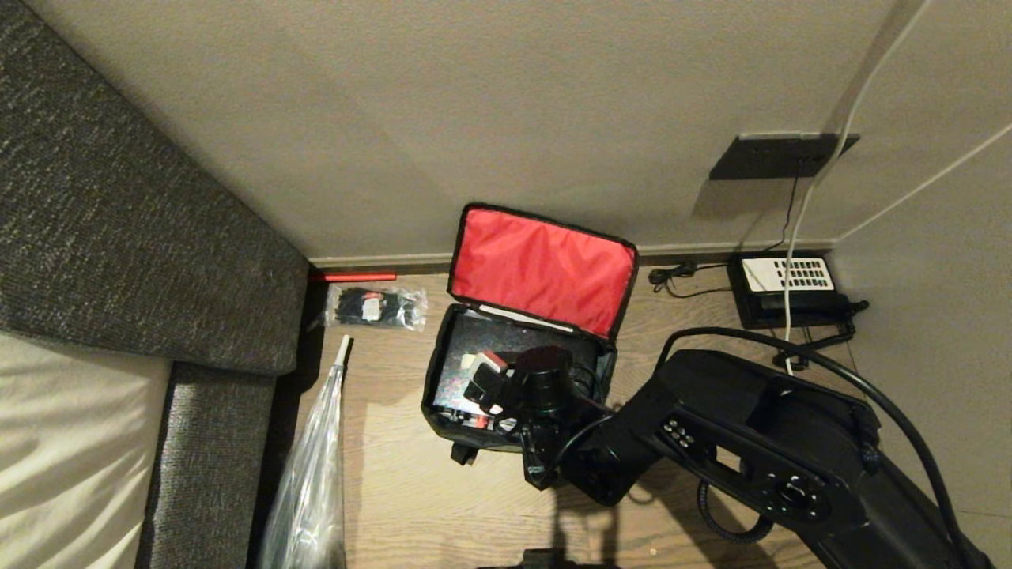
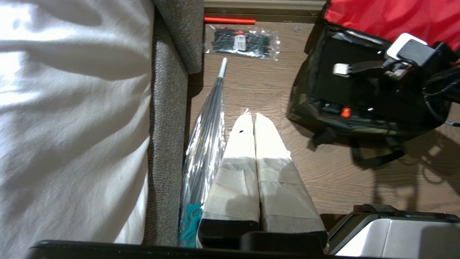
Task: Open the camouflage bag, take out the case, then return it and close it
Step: Grip the handle
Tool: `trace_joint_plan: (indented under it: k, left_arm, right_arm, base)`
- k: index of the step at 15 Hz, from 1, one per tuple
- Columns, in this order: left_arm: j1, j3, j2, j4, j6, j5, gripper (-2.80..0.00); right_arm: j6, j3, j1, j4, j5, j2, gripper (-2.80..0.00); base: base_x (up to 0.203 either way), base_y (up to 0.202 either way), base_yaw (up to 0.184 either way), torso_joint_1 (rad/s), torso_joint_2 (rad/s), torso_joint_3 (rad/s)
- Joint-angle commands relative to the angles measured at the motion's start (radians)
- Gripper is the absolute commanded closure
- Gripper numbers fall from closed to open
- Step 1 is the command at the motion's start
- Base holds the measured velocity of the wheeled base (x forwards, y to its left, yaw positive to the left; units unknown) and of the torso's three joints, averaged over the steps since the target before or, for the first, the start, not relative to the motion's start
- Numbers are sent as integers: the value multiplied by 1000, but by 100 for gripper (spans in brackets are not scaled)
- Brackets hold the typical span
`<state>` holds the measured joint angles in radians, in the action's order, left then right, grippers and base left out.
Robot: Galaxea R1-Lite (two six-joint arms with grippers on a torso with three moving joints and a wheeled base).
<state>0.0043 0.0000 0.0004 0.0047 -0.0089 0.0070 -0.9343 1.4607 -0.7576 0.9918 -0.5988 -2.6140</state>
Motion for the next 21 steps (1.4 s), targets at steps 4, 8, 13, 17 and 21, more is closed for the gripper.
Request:
trace_joint_plan:
  k: [4, 8, 13, 17, 21]
  left_arm:
    - [0, 3, -2, 0, 0, 1, 0]
    - [0, 3, -2, 0, 0, 1, 0]
    - [0, 3, -2, 0, 0, 1, 0]
    - [0, 3, -2, 0, 0, 1, 0]
    - [0, 3, -2, 0, 0, 1, 0]
  right_arm:
    - [-251, -46, 63, 195, -13, -26, 0]
    - [-337, -91, 104, 272, -6, -9, 0]
    - [-327, -118, 104, 334, -10, -26, 0]
    - [-353, -192, 110, 334, -11, 13, 0]
    - [-327, -203, 110, 340, -14, 58, 0]
  base:
    - [0, 0, 0, 0, 0, 0]
    - [0, 0, 0, 0, 0, 0]
    - [0, 0, 0, 0, 0, 0]
    - [0, 0, 0, 0, 0, 0]
    - [0, 0, 0, 0, 0, 0]
